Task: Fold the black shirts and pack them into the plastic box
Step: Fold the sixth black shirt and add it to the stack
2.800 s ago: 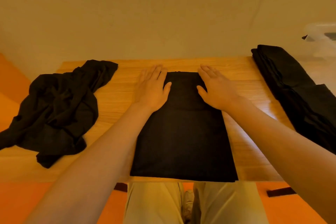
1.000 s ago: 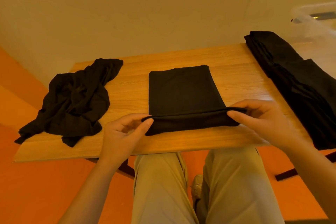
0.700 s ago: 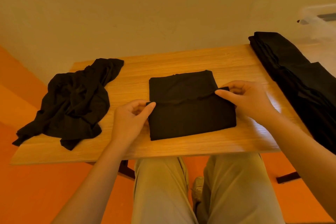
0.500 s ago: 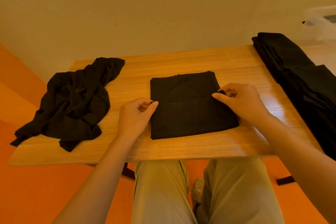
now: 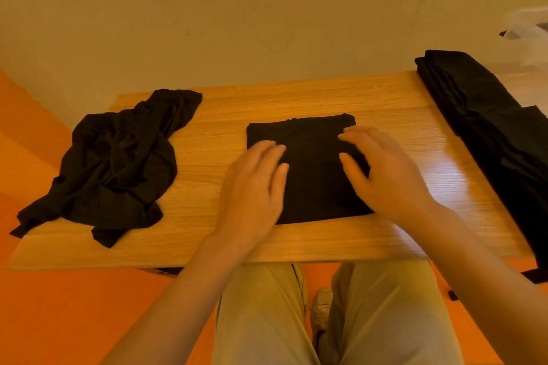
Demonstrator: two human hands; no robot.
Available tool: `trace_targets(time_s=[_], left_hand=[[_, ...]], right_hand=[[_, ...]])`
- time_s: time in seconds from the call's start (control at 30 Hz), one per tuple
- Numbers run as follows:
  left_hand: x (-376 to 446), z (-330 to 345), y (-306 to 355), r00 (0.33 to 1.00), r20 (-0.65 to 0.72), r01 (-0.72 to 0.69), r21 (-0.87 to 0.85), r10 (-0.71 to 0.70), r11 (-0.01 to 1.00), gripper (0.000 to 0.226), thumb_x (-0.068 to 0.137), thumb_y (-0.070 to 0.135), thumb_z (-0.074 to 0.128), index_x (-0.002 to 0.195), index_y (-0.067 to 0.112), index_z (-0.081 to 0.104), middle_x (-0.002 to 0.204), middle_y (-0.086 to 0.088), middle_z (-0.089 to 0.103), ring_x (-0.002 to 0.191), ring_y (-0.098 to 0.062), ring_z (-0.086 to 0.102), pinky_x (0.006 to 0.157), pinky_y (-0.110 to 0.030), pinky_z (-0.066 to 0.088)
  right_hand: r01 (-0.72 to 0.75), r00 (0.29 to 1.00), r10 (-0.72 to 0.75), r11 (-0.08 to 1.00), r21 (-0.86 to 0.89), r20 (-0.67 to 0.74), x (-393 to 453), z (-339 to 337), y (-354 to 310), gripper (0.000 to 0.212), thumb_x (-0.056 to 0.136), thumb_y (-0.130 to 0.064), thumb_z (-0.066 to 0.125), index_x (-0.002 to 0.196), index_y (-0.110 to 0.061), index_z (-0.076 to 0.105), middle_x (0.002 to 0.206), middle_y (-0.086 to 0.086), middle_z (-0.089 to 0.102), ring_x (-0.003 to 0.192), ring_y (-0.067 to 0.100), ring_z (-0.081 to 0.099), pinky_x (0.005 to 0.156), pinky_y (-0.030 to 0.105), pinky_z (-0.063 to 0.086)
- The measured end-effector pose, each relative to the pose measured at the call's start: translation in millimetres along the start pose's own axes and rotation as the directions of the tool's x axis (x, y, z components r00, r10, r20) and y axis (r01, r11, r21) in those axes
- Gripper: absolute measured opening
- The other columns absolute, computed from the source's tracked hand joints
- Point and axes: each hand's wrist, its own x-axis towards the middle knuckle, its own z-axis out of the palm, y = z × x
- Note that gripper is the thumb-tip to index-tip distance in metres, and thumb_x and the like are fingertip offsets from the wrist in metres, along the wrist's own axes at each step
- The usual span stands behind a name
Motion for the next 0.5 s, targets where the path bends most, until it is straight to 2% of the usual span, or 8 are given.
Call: trace_targets(time_s=[0.07, 0.13, 0.2, 0.4, 0.5], left_hand=[[-5.4, 10.9, 8.4, 0.982, 0.187, -0.045, 0.059, 0.033, 0.997, 0.06, 0.097, 0.05, 0.018, 0.149, 0.024, 0.032, 0.157, 0.003, 0.026, 0.144, -0.011, 0.019, 0.116, -0.028, 0.015], [-9.2, 20.4, 2.8, 0.935, 0.352, -0.027, 0.175, -0.036, 0.984, 0.07, 0.09, 0.059, 0.0, 0.153, 0.031, 0.007, 0.162, 0.007, 0.001, 0.147, -0.008, -0.006, 0.119, -0.03, -0.004], [-10.7, 23.9, -5.3, 0.908, 0.408, -0.013, 0.25, -0.093, 0.968, 0.07, 0.089, 0.062, -0.003, 0.152, 0.033, -0.002, 0.161, 0.01, -0.007, 0.146, -0.006, -0.015, 0.12, -0.032, -0.009], [-13.1, 20.1, -6.5, 0.888, 0.452, -0.04, 0.269, -0.09, 0.962, 0.067, 0.092, 0.063, 0.003, 0.152, 0.035, -0.006, 0.16, 0.011, -0.011, 0.144, -0.006, -0.019, 0.12, -0.033, -0.01], [-9.2, 11.5, -3.6, 0.848, 0.521, -0.016, 0.202, -0.094, 0.979, 0.062, 0.097, 0.06, 0.014, 0.152, 0.035, -0.002, 0.16, 0.013, -0.01, 0.144, -0.004, -0.017, 0.12, -0.032, -0.01]], right_hand=[[0.047, 0.98, -0.034, 0.997, -0.064, 0.194, -5.4, 11.6, -6.2, 0.057, 0.095, -0.049, 0.029, 0.146, -0.022, 0.034, 0.154, -0.002, 0.03, 0.142, 0.013, 0.023, 0.115, 0.031, 0.02], [0.071, 0.935, -0.001, 0.98, -0.185, 0.355, -12.3, 22.7, -1.7, 0.073, 0.088, -0.063, 0.001, 0.151, -0.028, 0.01, 0.159, -0.007, 0.007, 0.145, 0.007, -0.002, 0.119, 0.03, 0.0], [0.035, 0.917, 0.066, 0.969, -0.246, 0.394, -17.0, 25.9, 7.5, 0.081, 0.08, -0.067, -0.011, 0.151, -0.028, 0.0, 0.159, -0.01, -0.003, 0.143, 0.003, -0.012, 0.118, 0.028, -0.008], [0.003, 0.913, 0.107, 0.963, -0.269, 0.393, -26.9, 21.7, 8.7, 0.083, 0.078, -0.07, -0.013, 0.149, -0.028, -0.008, 0.157, -0.011, -0.011, 0.141, 0.001, -0.017, 0.116, 0.025, -0.011], [-0.02, 0.906, 0.1, 0.981, -0.194, 0.411, -25.2, 14.8, 4.6, 0.077, 0.085, -0.069, -0.006, 0.151, -0.028, -0.001, 0.158, -0.012, -0.006, 0.141, -0.001, -0.014, 0.116, 0.023, -0.009]])
